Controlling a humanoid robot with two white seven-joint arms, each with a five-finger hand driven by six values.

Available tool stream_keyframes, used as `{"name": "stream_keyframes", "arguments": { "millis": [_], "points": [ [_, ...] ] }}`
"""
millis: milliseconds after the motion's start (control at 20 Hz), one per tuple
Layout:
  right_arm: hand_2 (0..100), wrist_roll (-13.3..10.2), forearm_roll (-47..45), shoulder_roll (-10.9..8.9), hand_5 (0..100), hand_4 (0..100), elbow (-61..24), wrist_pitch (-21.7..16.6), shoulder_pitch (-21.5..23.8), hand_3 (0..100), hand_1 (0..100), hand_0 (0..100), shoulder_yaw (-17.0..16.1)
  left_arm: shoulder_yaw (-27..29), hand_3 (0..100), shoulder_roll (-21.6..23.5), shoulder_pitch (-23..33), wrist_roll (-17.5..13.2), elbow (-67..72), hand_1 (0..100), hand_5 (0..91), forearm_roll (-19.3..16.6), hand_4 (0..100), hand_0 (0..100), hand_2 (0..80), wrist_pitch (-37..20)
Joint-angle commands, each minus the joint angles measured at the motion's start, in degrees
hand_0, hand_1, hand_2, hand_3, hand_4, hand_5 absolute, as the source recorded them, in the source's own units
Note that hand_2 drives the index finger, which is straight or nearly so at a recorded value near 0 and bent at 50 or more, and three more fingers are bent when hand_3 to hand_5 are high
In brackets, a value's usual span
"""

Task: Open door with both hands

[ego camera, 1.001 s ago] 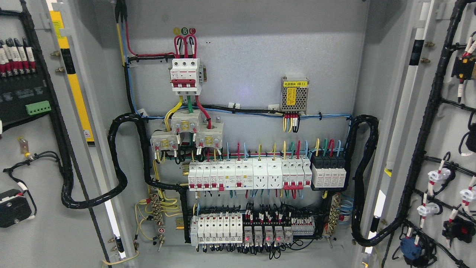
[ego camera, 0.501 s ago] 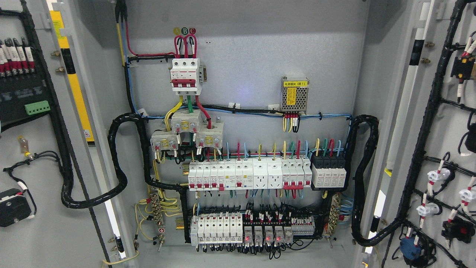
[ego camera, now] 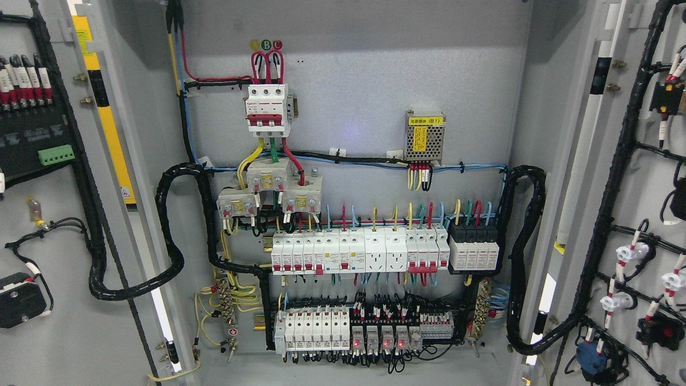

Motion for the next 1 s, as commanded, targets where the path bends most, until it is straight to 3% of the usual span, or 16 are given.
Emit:
{"name": "stream_keyframes", "arguments": {
  "millis": [0,200,300,401,551,651,751,951],
  "points": [
    [0,-0.1,0.5,-0.69,0,0,0.5,0.6,0.0,0,12,20,8.9,-10.3,0,-13.2,1.3,0.0,-6.8,0,0.0,-11.1,0,0,0.0,-1.8],
    [0,-0.2,2.0,0.01,0,0,6.5,0.7,0.1,0,12,20,18.0,-16.0,0,-18.0,1.6,0.9,-6.1,0,0.0,-16.6,0,0,0.0,-4.8],
    [0,-0.1,6.2,0.53,0,0,12.4,0.6,0.2,0,12,20,21.8,-19.2,0,-21.7,2.3,1.6,-3.6,0,0.0,-22.3,0,0,0.0,-6.3],
    [0,-0.1,10.6,2.37,0,0,19.5,0.3,0.3,0,12,20,25.5,-20.3,0,-25.9,2.4,1.6,1.5,0,0.0,-28.1,0,0,0.0,-7.5],
    [0,0.2,14.9,5.45,0,0,29.8,0.2,0.0,0,12,20,30.3,-22.8,0,-26.7,2.0,1.6,13.2,0,0.0,-30.7,0,0,0.0,-9.6],
    [0,0.3,18.0,7.38,0,0,36.4,0.2,-0.4,0,12,20,31.0,-24.5,0,-27.2,1.4,2.2,23.9,0,0.0,-30.8,0,0,0.0,-9.9],
    [0,0.3,20.2,9.75,0,0,44.2,0.2,-2.6,0,12,20,32.0,-25.6,0,-28.0,-0.4,6.5,36.4,0,0.0,-30.8,0,0,0.0,-9.8],
    [0,-0.3,22.9,15.37,0,0,61.0,0.8,-5.2,0,12,20,32.1,-25.7,0,-29.0,-6.6,19.2,62.7,0,0.0,-30.7,0,0,0.0,-9.8]
  ]
}}
